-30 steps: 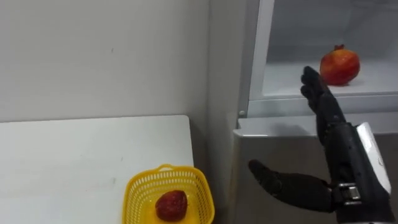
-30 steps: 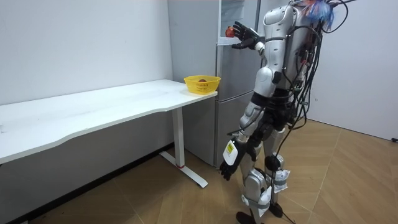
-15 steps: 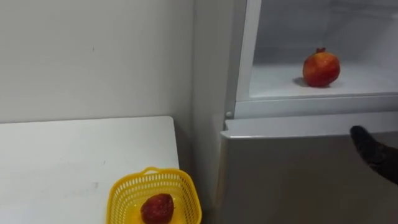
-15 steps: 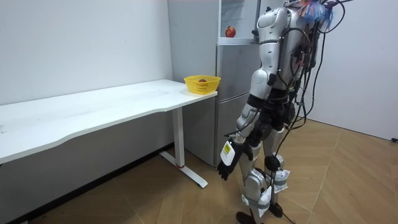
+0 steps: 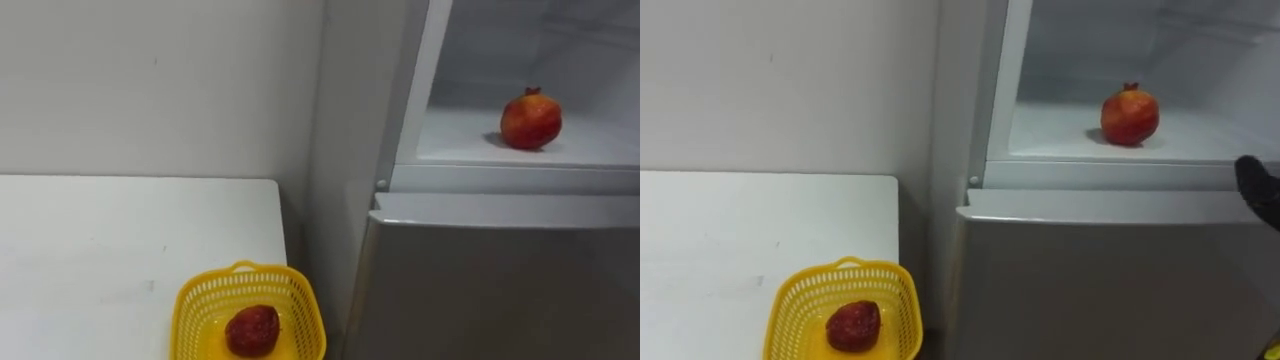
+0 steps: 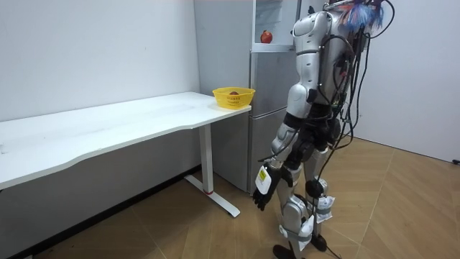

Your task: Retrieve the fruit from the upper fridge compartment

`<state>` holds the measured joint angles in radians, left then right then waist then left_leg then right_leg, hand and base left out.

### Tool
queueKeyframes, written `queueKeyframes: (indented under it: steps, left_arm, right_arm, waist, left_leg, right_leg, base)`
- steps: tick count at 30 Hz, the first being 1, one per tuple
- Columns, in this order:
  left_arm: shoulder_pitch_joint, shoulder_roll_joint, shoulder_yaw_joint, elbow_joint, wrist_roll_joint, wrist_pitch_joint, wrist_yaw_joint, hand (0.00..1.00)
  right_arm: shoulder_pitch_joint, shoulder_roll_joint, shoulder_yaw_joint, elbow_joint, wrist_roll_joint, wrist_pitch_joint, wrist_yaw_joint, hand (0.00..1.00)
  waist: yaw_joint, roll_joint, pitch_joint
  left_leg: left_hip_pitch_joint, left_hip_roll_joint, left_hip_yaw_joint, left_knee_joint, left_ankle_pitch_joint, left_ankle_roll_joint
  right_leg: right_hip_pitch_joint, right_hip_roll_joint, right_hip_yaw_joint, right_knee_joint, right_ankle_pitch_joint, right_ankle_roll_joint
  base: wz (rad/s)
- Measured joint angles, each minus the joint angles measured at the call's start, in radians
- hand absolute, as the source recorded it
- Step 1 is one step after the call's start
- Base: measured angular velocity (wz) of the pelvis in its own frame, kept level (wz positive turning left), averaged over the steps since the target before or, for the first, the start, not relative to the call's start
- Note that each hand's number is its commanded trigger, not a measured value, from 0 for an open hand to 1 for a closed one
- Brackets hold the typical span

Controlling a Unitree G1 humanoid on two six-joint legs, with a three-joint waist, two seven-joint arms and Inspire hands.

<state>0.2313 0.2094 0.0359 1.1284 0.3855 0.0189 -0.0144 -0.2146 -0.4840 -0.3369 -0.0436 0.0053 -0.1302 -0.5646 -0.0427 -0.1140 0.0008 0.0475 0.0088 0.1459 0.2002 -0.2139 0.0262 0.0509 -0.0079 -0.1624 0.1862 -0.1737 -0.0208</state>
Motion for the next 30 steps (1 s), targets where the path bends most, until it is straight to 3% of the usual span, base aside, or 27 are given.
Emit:
queueKeyframes:
  steps: [5, 8, 13, 15, 19, 23, 30]
  left_arm:
    - [-0.001, 0.011, 0.001, -0.011, 0.001, 0.006, -0.017, 0.00]
    - [0.001, 0.012, 0.002, -0.013, 0.001, 0.006, -0.019, 0.00]
    - [0.002, 0.012, 0.008, -0.014, 0.002, 0.027, -0.027, 0.00]
    - [-0.001, 0.012, 0.021, -0.014, 0.001, 0.028, -0.035, 0.00]
    - [0.012, 0.013, 0.022, -0.011, 0.001, 0.037, -0.038, 0.00]
    - [0.021, 0.013, 0.031, -0.012, 0.001, 0.043, -0.040, 0.00]
    - [0.032, 0.015, 0.040, -0.050, 0.000, 0.046, -0.040, 0.00]
  right_arm:
    - [-0.063, -0.043, 0.021, 0.042, 0.064, 0.018, 0.054, 0.00]
    - [-0.081, -0.064, 0.045, 0.067, 0.127, 0.022, 0.104, 0.00]
    - [-0.149, -0.067, 0.058, 0.157, 0.271, 0.048, 0.181, 0.00]
    - [-0.197, -0.072, 0.060, 0.208, 0.309, 0.070, 0.206, 0.00]
    - [-0.262, -0.078, 0.090, 0.278, 0.352, 0.070, 0.233, 0.00]
    - [-0.285, -0.095, 0.116, 0.332, 0.372, 0.077, 0.248, 0.00]
    - [-0.291, -0.182, 0.155, 0.398, 0.437, 0.099, 0.296, 0.00]
  waist:
    - [0.002, -0.011, 0.0020]
    - [0.020, -0.016, 0.0034]
    - [0.024, -0.022, 0.0018]
    - [0.022, -0.015, 0.0050]
    - [0.022, 0.010, -0.0051]
    - [0.024, 0.010, -0.0053]
    - [0.027, -0.006, -0.0059]
  left_leg:
    - [-0.005, 0.002, -0.012, 0.003, 0.001, -0.001]
    - [-0.008, 0.005, -0.014, 0.004, 0.001, 0.000]
    - [-0.026, 0.005, -0.032, 0.017, -0.002, 0.002]
    - [-0.040, 0.005, -0.042, 0.040, -0.005, 0.002]
    - [-0.044, 0.004, -0.054, 0.039, -0.004, 0.002]
    - [-0.046, 0.003, -0.067, 0.043, -0.003, 0.001]
    - [-0.064, -0.002, -0.080, 0.070, -0.004, 0.002]
  right_leg:
    - [0.002, -0.006, -0.029, 0.001, 0.000, 0.000]
    - [0.006, -0.008, -0.042, 0.002, 0.000, 0.000]
    - [0.001, -0.010, -0.059, 0.003, 0.000, 0.000]
    - [-0.001, -0.009, -0.064, 0.004, 0.001, -0.001]
    - [0.001, -0.012, -0.081, 0.006, 0.001, -0.001]
    - [0.002, -0.018, -0.088, 0.014, 0.000, 0.000]
    - [0.001, -0.021, -0.105, 0.014, -0.001, -0.001]
  base:
    - [0.09]
    - [0.01]
    - [0.10]
    - [0.14]
    - [0.10]
    - [0.11]
    - [0.06]
